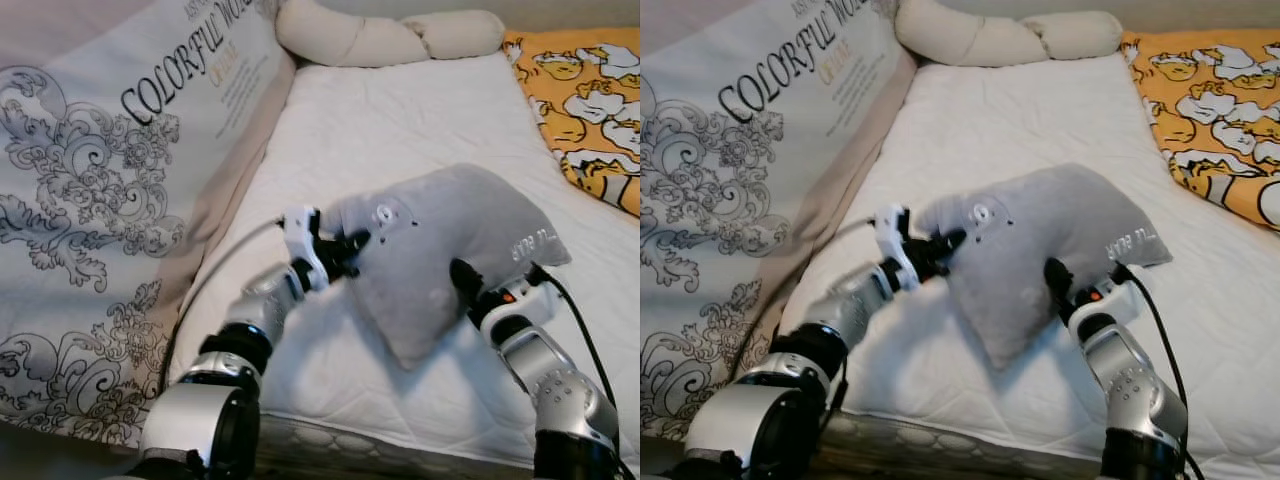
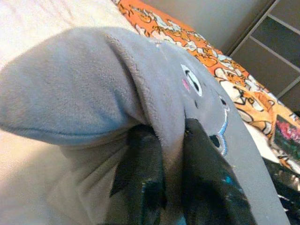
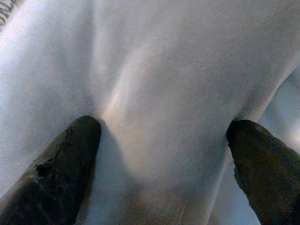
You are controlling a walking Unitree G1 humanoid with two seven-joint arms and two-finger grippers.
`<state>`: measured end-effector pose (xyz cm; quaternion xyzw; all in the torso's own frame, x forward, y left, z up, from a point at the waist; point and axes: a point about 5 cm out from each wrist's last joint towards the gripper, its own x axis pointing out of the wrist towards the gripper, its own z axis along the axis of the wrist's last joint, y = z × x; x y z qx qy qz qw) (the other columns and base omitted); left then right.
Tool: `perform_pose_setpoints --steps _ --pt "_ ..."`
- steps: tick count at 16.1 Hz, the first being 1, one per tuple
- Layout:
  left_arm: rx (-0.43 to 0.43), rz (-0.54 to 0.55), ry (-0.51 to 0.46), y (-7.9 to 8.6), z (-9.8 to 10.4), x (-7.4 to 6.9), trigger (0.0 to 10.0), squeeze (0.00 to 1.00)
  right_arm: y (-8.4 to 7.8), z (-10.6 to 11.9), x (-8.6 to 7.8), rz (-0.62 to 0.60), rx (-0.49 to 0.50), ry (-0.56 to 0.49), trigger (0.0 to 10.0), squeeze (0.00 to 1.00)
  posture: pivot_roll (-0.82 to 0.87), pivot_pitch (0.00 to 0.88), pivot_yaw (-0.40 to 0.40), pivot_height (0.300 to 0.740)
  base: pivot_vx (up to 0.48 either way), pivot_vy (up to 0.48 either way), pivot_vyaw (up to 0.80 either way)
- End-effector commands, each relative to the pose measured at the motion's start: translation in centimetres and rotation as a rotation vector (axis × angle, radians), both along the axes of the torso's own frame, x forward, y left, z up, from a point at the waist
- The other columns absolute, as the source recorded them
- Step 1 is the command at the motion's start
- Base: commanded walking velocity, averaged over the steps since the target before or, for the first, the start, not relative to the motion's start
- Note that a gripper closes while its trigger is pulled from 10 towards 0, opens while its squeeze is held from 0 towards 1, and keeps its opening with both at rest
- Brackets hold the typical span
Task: Clean up the room
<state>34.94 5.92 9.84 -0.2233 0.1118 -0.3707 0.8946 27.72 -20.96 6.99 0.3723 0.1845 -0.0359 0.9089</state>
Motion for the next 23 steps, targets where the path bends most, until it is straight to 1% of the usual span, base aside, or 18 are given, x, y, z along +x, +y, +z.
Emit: perform_pose_setpoints --steps 1,2,3,5,6,7,8,9,10,12,13,14,16,18,19,21,22,23 --pt "0.018 -0.013 -0.091 0.8 1.3 0.4 0.0 0.00 1.5 -0.6 1.0 0.062 -0.005 0.022 10.0 0.00 -0.06 0.000 0.090 0.740 0.000 0.000 0.00" --pt "0.030 -0.008 -0.152 1.6 2.2 0.5 0.0 0.00 2.6 -0.6 2.3 0.095 -0.007 0.017 10.0 0.00 -0.03 0.000 0.070 0.740 0.000 0.000 0.00" --pt "0.033 -0.006 -0.174 1.9 2.5 0.5 0.0 0.00 3.0 -0.5 2.7 0.106 -0.006 0.012 10.0 0.00 -0.03 0.000 0.070 0.740 0.000 0.000 0.00" --pt "0.034 0.012 -0.242 3.0 3.8 0.4 0.0 0.00 4.8 -0.1 4.5 0.158 0.001 -0.007 10.0 0.00 0.02 0.000 0.037 0.740 0.000 0.000 0.00" --pt "0.034 0.012 -0.242 3.0 3.8 0.4 0.0 0.00 4.8 -0.1 4.5 0.158 0.001 -0.007 10.0 0.00 0.02 0.000 0.037 0.740 0.000 0.000 0.00" --pt "0.048 0.043 -0.328 4.5 5.5 -0.1 0.0 0.00 8.0 0.5 6.3 0.247 -0.002 -0.024 10.0 0.00 0.09 0.000 -0.002 0.740 0.000 0.000 0.00" --pt "0.062 0.080 -0.391 5.7 6.8 -0.6 0.0 0.00 10.6 1.3 7.3 0.323 -0.006 -0.045 10.0 0.00 0.11 0.000 -0.018 0.740 0.000 0.000 0.00" --pt "0.076 0.116 -0.429 6.8 7.6 -1.1 0.0 0.00 12.4 2.1 7.8 0.378 -0.004 -0.075 10.0 0.00 0.13 0.000 -0.025 0.740 0.000 0.000 0.00" --pt "0.087 0.137 -0.441 7.4 7.9 -1.3 0.0 0.00 13.0 2.4 8.0 0.395 -0.005 -0.085 10.0 0.00 0.14 0.000 -0.032 0.740 0.000 0.000 0.00" --pt "0.115 0.224 -0.455 9.6 8.4 -2.0 0.0 0.00 14.7 3.5 8.6 0.444 -0.008 -0.121 10.0 0.00 0.17 0.000 -0.043 0.740 0.000 0.000 0.00" --pt "0.152 0.307 -0.443 11.8 8.2 -3.3 0.0 0.00 15.9 4.2 9.0 0.478 -0.019 -0.147 10.0 0.00 0.18 0.000 -0.053 0.740 0.000 0.000 0.00" --pt "0.170 0.338 -0.431 12.8 7.8 -3.9 0.0 0.00 16.3 4.4 9.1 0.492 -0.028 -0.151 10.0 0.00 0.19 0.000 -0.057 0.740 0.000 0.000 0.00" --pt "0.262 0.386 -0.383 14.3 6.0 -5.7 0.0 0.00 16.8 4.0 8.9 0.532 -0.068 -0.151 10.0 0.00 0.20 0.000 -0.067 0.740 0.000 0.000 0.00" --pt "0.395 0.486 -0.307 15.9 2.4 -9.0 0.0 0.00 16.6 1.8 7.9 0.573 -0.132 -0.103 10.0 0.00 0.20 0.000 -0.073 0.740 0.000 0.000 0.00" --pt "0.435 0.491 -0.280 16.0 1.4 -9.7 0.0 0.00 16.3 1.0 7.5 0.577 -0.156 -0.078 10.0 0.00 0.20 0.000 -0.076 0.740 0.000 0.000 0.00" --pt "0.520 0.407 -0.246 15.2 -0.3 -10.5 0.0 0.00 15.8 -0.1 7.0 0.586 -0.193 -0.050 10.0 0.00 0.20 0.000 -0.071 0.740 0.000 0.000 0.00" --pt "0.537 0.392 -0.231 15.0 -0.7 -10.6 0.0 0.00 15.6 -0.2 7.0 0.579 -0.197 -0.045 10.0 0.00 0.19 0.000 -0.067 0.740 0.000 0.000 0.00" --pt "0.572 0.396 -0.207 14.9 -1.2 -10.4 0.6 0.00 15.0 -0.4 7.0 0.549 -0.194 -0.041 10.0 0.00 0.18 0.000 -0.062 0.740 0.000 0.000 0.00"
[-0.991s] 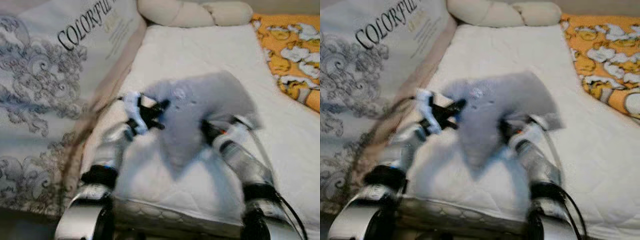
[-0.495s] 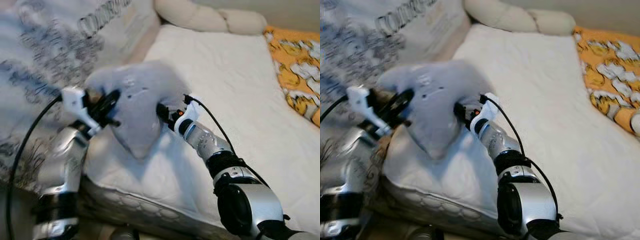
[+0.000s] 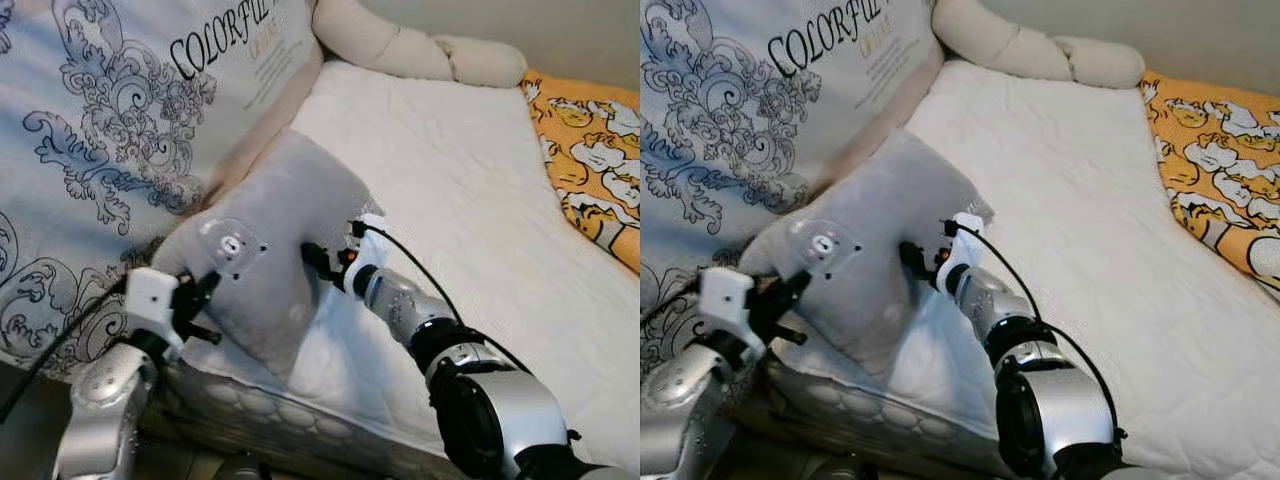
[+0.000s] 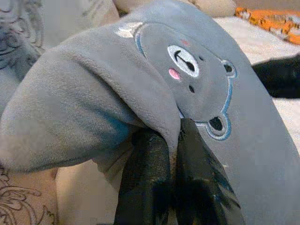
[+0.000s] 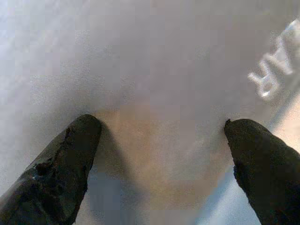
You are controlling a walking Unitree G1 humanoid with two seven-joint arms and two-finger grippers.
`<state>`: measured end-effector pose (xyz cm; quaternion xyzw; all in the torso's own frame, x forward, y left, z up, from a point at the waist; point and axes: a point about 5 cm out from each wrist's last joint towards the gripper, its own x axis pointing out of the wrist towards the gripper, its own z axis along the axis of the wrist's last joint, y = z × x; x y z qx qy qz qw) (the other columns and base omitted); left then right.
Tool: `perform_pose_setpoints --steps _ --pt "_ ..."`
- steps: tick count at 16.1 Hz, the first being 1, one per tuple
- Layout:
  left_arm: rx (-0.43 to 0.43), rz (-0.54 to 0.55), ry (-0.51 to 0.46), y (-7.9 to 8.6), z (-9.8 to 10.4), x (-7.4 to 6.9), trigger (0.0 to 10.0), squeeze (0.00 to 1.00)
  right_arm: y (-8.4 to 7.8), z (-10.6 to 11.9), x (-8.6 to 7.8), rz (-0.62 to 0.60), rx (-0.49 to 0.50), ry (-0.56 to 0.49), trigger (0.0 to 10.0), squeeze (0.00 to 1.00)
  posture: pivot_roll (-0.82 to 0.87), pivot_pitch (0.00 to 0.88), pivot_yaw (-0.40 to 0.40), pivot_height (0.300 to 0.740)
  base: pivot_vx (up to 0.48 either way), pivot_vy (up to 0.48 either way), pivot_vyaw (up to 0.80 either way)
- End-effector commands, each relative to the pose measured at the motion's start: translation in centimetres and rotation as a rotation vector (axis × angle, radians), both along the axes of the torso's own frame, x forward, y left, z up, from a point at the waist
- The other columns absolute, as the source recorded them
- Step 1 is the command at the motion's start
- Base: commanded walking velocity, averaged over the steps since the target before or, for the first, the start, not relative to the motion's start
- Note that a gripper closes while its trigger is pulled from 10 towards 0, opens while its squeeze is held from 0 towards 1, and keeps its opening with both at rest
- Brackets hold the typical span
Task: Clean up the room
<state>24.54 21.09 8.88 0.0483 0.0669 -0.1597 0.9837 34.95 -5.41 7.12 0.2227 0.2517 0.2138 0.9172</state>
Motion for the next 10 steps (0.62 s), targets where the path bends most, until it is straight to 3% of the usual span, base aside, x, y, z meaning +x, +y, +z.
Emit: perform_pose_setpoints --steps 1,2,3,4,5,6,8,10 --pt "0.029 0.011 0.013 -0.1 -0.4 0.4 2.1 0.00 -1.0 -0.5 0.0 -0.044 -0.003 0.005 10.0 0.00 0.18 0.000 -0.060 0.740 0.000 0.000 0.00" --pt "0.032 0.019 0.008 -0.1 -0.2 0.7 2.9 0.00 -1.2 -0.3 0.1 -0.055 0.006 -0.005 10.0 0.00 0.18 0.000 -0.058 0.740 0.000 0.000 0.00" --pt "0.046 0.024 -0.007 0.1 0.2 1.1 6.0 0.00 -1.5 -0.1 0.3 -0.067 0.016 -0.021 10.0 0.00 0.17 0.000 -0.053 0.740 0.000 0.000 0.00" --pt "0.056 0.027 -0.015 0.2 0.3 1.2 6.0 0.00 -1.7 0.0 0.3 -0.072 0.020 -0.029 10.0 0.00 0.17 0.000 -0.053 0.740 0.000 0.000 0.00" --pt "0.035 0.015 -0.038 0.2 1.0 1.5 10.0 0.00 -1.9 0.2 0.5 -0.079 0.030 -0.048 10.0 0.00 0.17 0.000 -0.050 0.740 0.000 0.000 0.00" --pt "0.022 -0.001 -0.086 0.2 2.2 1.7 10.0 1.00 -2.2 0.5 0.7 -0.082 0.041 -0.071 10.0 0.00 0.17 0.000 -0.049 0.740 0.000 0.000 0.00" --pt "-0.006 -0.054 -0.184 0.0 4.6 2.1 10.0 1.00 -2.6 1.1 0.9 -0.077 0.063 -0.120 10.0 0.00 0.18 0.000 -0.051 0.740 0.000 0.000 0.00" --pt "-0.043 -0.130 -0.214 -0.3 6.2 2.1 10.0 1.00 -3.2 1.5 1.0 -0.071 0.079 -0.157 10.0 0.00 0.18 0.000 -0.053 0.740 0.000 0.000 0.00"
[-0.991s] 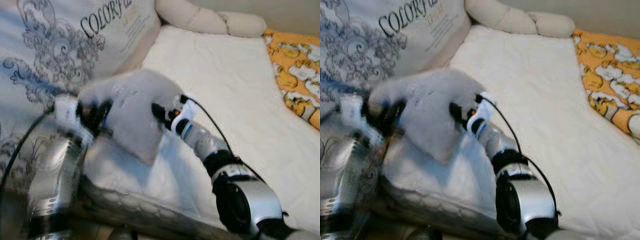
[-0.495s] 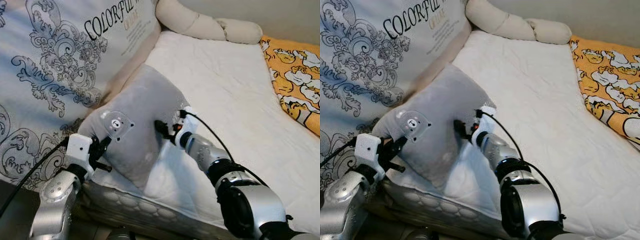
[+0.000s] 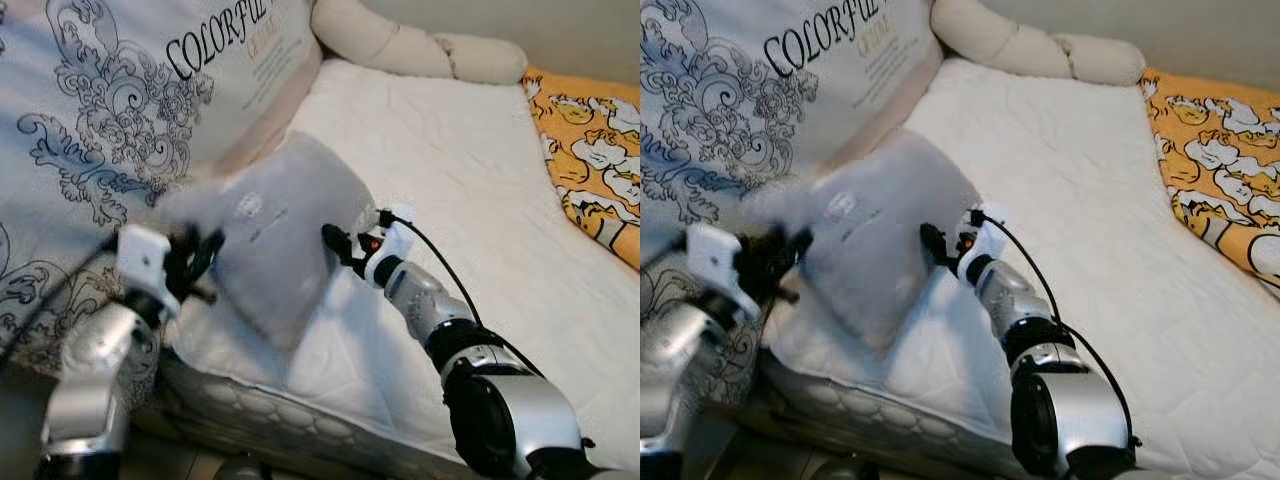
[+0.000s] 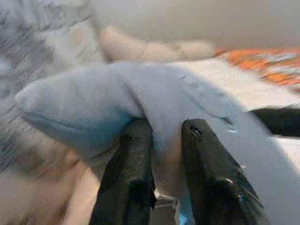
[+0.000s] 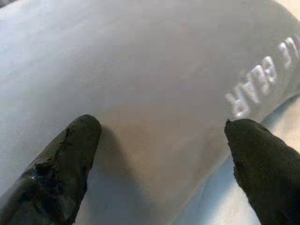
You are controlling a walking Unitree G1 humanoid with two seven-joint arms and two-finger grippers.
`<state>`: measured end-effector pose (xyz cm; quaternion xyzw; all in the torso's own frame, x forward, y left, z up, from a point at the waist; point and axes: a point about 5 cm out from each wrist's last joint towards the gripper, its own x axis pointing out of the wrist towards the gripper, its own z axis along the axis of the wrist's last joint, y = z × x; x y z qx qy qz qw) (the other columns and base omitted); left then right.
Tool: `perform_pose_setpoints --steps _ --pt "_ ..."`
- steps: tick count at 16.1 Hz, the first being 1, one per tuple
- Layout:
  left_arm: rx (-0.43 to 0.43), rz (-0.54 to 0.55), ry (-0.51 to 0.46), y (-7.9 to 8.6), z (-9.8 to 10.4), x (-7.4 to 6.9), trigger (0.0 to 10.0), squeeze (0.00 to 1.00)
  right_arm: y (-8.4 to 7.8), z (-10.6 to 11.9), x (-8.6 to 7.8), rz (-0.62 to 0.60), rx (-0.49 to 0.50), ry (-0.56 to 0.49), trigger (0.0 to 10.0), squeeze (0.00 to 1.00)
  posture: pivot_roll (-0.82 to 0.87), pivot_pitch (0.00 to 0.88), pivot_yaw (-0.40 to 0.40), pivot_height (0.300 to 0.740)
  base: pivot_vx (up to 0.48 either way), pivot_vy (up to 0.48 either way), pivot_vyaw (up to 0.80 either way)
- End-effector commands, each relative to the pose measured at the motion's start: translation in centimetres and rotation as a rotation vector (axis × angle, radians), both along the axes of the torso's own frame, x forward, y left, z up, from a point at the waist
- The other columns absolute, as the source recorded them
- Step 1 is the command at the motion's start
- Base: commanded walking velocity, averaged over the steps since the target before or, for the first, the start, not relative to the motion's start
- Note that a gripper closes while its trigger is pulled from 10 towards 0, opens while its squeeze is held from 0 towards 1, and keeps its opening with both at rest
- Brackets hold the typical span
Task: Clean up the room
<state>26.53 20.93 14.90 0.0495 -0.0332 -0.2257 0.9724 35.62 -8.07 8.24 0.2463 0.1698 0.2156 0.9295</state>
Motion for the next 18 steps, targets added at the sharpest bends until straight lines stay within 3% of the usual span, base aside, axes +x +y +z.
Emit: perform_pose_setpoints --steps 1,5,6,9,10,14,15,16,17,18 --pt "-0.005 -0.088 -0.016 -0.4 1.3 -0.3 10.0 1.00 -1.4 0.6 0.3 -0.024 0.010 -0.042 10.0 0.00 0.17 0.000 -0.050 0.740 0.000 0.000 0.00" --pt "0.022 -0.288 0.027 -0.2 4.4 -0.8 10.0 1.00 -3.9 0.9 -1.2 -0.001 -0.035 -0.134 10.0 0.00 0.14 0.000 -0.029 0.740 0.000 0.000 0.00" --pt "0.050 -0.274 0.026 0.2 4.7 -0.4 10.0 1.00 -4.2 0.9 -1.5 0.001 -0.046 -0.140 10.0 0.00 0.14 0.000 -0.026 0.740 0.000 0.000 0.00" --pt "0.139 0.009 -0.033 3.3 5.9 2.8 10.0 1.00 -5.1 1.3 -2.6 -0.009 -0.082 -0.154 10.0 0.00 0.11 0.000 -0.009 0.740 0.000 0.000 0.00" --pt "0.148 0.033 -0.027 3.4 6.0 3.6 10.0 1.00 -5.3 1.7 -3.1 0.006 -0.097 -0.166 10.0 0.00 0.11 0.000 -0.005 0.740 0.000 0.000 0.00" --pt "0.142 0.000 -0.001 1.1 5.0 5.6 10.0 1.00 -6.4 2.1 -4.0 -0.019 -0.168 -0.157 10.0 0.00 0.06 0.000 0.021 0.740 0.000 0.000 0.00" --pt "0.124 -0.033 0.010 -0.4 4.1 5.9 10.0 1.00 -7.0 2.5 -4.6 -0.044 -0.185 -0.163 10.0 0.00 0.05 0.000 0.028 0.740 0.000 0.000 0.00" --pt "0.118 -0.039 0.021 -0.9 3.7 5.8 10.0 0.72 -7.2 2.7 -4.8 -0.059 -0.194 -0.168 10.0 0.00 0.04 0.000 0.029 0.740 0.000 0.000 0.00" --pt "0.117 -0.038 0.043 -1.6 2.7 5.8 10.0 0.00 -7.5 3.0 -5.4 -0.086 -0.206 -0.172 10.0 0.00 0.04 0.000 0.028 0.740 0.000 0.000 0.00" --pt "0.118 -0.030 0.076 -2.1 1.7 6.0 10.0 0.00 -7.6 3.2 -5.9 -0.102 -0.208 -0.171 10.0 0.00 0.03 0.000 0.028 0.740 0.000 0.000 0.00"
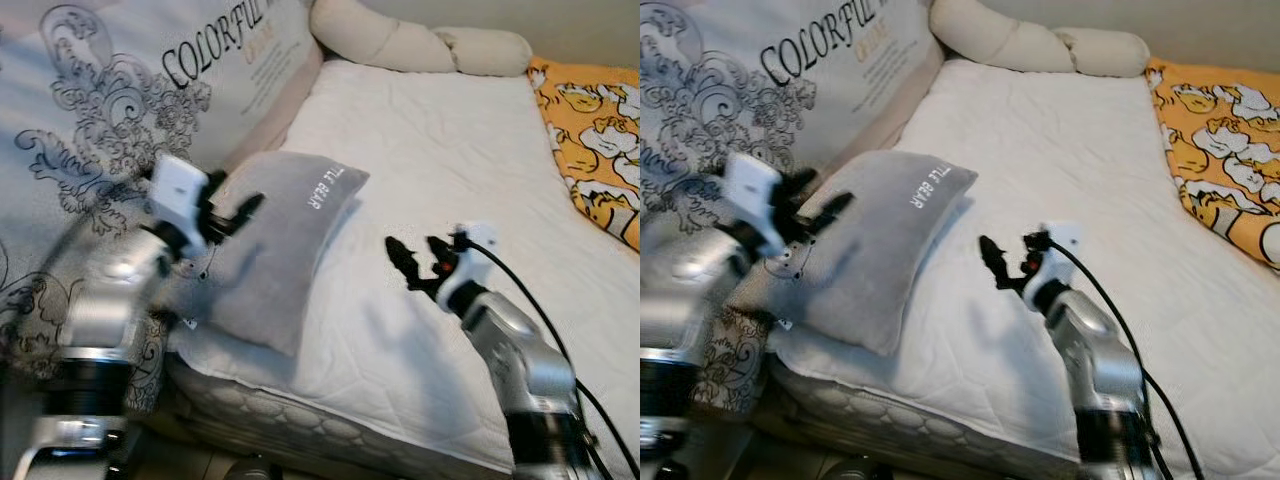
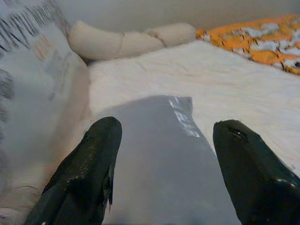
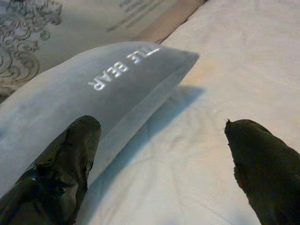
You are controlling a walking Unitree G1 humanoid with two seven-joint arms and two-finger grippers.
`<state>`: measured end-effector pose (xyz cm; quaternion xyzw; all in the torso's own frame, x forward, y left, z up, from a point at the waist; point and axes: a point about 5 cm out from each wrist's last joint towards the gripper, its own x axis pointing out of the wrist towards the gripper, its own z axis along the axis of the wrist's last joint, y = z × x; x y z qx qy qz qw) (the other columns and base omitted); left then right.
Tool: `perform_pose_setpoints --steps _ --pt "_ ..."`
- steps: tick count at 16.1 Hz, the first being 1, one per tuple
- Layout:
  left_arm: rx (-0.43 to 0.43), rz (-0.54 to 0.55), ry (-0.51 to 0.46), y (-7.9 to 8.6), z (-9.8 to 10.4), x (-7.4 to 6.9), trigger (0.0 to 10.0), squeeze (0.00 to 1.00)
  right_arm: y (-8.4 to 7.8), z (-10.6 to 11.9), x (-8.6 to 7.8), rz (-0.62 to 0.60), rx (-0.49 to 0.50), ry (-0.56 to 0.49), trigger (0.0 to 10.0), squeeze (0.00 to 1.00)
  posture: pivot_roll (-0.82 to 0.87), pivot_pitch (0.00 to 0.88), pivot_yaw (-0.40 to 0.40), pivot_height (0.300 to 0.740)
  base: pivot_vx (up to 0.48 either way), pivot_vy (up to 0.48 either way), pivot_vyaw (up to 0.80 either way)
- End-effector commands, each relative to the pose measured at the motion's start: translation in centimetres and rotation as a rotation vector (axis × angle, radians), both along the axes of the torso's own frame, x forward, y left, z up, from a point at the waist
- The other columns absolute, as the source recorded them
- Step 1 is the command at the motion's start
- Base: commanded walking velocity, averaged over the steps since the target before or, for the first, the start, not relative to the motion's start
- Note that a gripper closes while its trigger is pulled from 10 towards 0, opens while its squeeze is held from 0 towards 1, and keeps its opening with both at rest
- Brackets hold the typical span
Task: Clean up the room
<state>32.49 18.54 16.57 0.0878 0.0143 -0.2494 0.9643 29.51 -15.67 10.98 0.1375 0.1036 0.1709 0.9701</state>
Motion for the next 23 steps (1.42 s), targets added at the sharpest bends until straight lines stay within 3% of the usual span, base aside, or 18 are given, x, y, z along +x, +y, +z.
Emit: perform_pose_setpoints --steps 1,2,4,5,6,7,9,10,12,14,17,19,20,21,22,23 --pt "0.014 0.012 0.040 -0.3 -0.9 0.1 10.0 0.00 0.0 0.5 -0.3 -0.012 0.004 -0.004 10.0 0.00 0.03 0.000 0.029 0.740 0.000 0.000 0.00" --pt "-0.018 -0.041 0.098 -1.5 -1.9 0.0 10.0 0.00 0.2 0.3 -0.9 -0.012 -0.003 0.008 10.0 0.00 0.02 0.000 0.029 0.740 0.000 0.000 0.00" --pt "-0.053 -0.276 0.210 -5.4 -3.7 -1.2 10.0 0.00 0.4 0.2 -1.8 0.013 -0.038 0.023 10.0 0.00 0.02 0.000 0.030 0.740 0.000 0.000 0.00" --pt "-0.002 -0.340 0.248 -6.7 -4.9 -1.5 10.0 0.00 0.4 0.4 -1.9 0.024 -0.052 0.021 10.0 0.00 0.01 0.000 0.033 0.740 0.000 0.000 0.00" --pt "0.038 -0.343 0.270 -7.2 -5.8 -1.5 10.0 0.00 0.3 0.6 -2.0 0.028 -0.058 0.017 10.0 0.00 0.01 0.000 0.033 0.740 0.000 0.000 0.00" --pt "0.132 -0.293 0.301 -7.5 -7.5 -0.9 10.0 0.00 0.2 0.9 -2.0 0.032 -0.070 0.013 10.0 0.00 0.01 0.000 0.037 0.740 0.000 0.000 0.00" --pt "0.306 -0.112 0.333 -6.2 -9.4 0.5 10.0 0.00 0.0 1.1 -2.2 0.040 -0.092 0.012 10.0 0.00 -0.01 0.000 0.045 0.740 0.000 0.000 0.00" --pt "0.328 -0.093 0.332 -5.9 -9.5 0.6 10.0 0.00 0.0 1.1 -2.2 0.041 -0.094 0.013 10.0 0.00 -0.01 0.000 0.044 0.740 0.000 0.000 0.00" --pt "0.436 0.129 0.302 -2.2 -9.8 1.9 10.0 0.00 0.3 0.9 -2.8 0.064 -0.107 0.032 10.0 0.00 -0.01 0.000 0.042 0.740 0.000 0.000 0.00" --pt "0.481 0.192 0.270 -0.8 -10.1 2.0 10.0 0.00 0.6 0.6 -2.9 0.088 -0.116 0.045 10.0 0.00 0.00 0.000 0.035 0.740 0.000 0.000 0.00" --pt "0.541 0.235 0.231 -0.1 -10.4 1.9 10.0 0.00 0.7 0.6 -2.9 0.096 -0.120 0.050 10.0 0.00 0.00 0.000 0.028 0.740 0.000 0.000 0.00" --pt "0.472 0.224 0.205 -0.7 -10.1 2.1 10.0 0.00 0.8 0.6 -2.9 0.100 -0.123 0.052 10.0 0.00 0.01 0.000 0.025 0.740 0.000 0.000 0.00" --pt "0.271 0.152 0.212 -2.5 -9.7 2.2 10.0 0.00 0.8 0.6 -3.0 0.100 -0.123 0.054 10.0 0.00 0.01 0.000 0.026 0.740 0.000 0.000 0.00" --pt "0.133 0.106 0.222 -3.6 -9.3 2.1 10.0 0.00 0.8 0.6 -3.1 0.100 -0.124 0.055 10.0 0.00 0.00 0.000 0.029 0.740 0.000 0.000 0.00" --pt "0.089 0.093 0.223 -3.9 -9.2 2.1 10.0 0.00 0.8 0.6 -3.1 0.100 -0.124 0.055 10.0 0.00 0.00 0.000 0.029 0.740 0.000 0.000 0.00" --pt "-0.027 0.029 0.224 -5.0 -8.8 1.7 10.0 0.00 0.7 0.7 -3.2 0.089 -0.121 0.054 10.0 0.00 0.00 0.000 0.033 0.740 0.000 0.000 0.00"
